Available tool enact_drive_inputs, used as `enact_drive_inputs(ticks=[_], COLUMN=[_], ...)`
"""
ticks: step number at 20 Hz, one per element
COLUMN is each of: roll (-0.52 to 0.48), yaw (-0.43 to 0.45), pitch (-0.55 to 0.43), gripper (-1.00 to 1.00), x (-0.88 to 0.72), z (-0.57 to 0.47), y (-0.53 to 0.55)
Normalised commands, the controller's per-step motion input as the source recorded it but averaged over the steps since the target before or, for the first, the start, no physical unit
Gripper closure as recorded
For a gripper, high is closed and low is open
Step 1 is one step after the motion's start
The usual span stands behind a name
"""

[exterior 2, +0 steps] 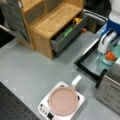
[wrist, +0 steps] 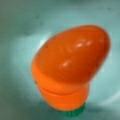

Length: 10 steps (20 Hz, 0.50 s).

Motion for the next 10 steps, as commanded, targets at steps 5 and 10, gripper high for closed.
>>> enact_drive_inputs(ticks=[5,10], roll=[0.102,0.096], yaw=[-0.159,-0.066], pitch=[-0.096,-0.124], gripper=[-1.00,-1.00], x=[-0.22,-0.09], z=[-0.06,0.08], y=[0.09,0.10])
